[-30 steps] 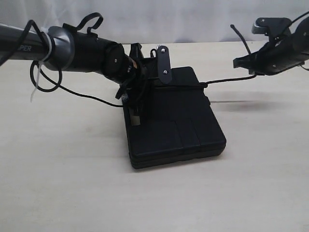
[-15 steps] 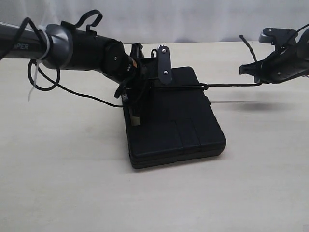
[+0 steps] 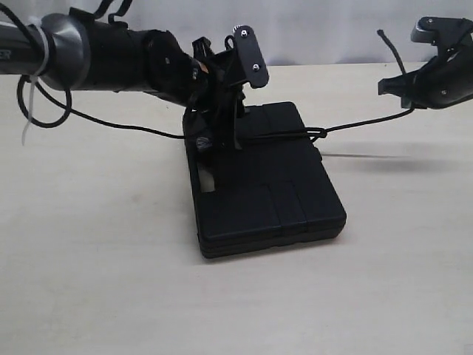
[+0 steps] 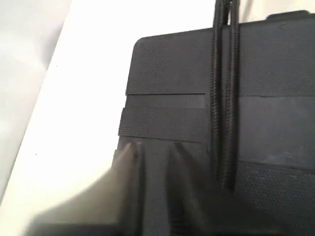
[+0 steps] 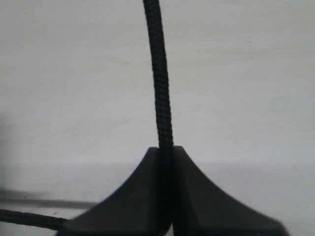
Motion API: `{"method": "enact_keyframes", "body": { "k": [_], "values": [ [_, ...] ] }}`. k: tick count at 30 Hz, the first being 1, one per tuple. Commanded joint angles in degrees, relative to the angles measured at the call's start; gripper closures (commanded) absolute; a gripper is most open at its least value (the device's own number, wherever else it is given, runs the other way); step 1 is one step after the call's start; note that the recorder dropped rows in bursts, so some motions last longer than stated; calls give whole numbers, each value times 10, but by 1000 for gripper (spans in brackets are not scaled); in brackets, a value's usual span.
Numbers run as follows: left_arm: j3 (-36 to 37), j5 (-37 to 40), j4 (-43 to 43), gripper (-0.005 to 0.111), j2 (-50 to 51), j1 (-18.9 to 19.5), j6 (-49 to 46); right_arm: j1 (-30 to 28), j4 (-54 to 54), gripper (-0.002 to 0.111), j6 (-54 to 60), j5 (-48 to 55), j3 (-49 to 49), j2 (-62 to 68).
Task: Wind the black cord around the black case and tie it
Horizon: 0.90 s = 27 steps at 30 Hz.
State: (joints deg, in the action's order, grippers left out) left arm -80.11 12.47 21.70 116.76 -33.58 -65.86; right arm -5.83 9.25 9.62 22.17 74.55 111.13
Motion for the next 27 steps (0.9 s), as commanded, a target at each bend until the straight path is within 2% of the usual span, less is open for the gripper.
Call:
{"method": "enact_keyframes", "body": {
  "k": [1,4,11,15,20,27],
  "values": [
    [0,-54,14,107,44,-6,-4,-3,-7,104,2,21,-1,-6],
    [0,-22,14,107,67,-11,-66,0,-7,104,2,21,-1,-6],
    [0,94,9,107,59,-27,-136,0,-7,104,2,20,-1,-6],
    [0,128,-39,107,59,-27,-126,0,-7,104,2,20,-1,-6],
    [0,118,-65,107,49,-27,-101,0,-7,104,2,21,-1,-6],
    [0,23,-62,107,11,-17,30,0,-7,104,2,37,-1,-6]
  ]
}}
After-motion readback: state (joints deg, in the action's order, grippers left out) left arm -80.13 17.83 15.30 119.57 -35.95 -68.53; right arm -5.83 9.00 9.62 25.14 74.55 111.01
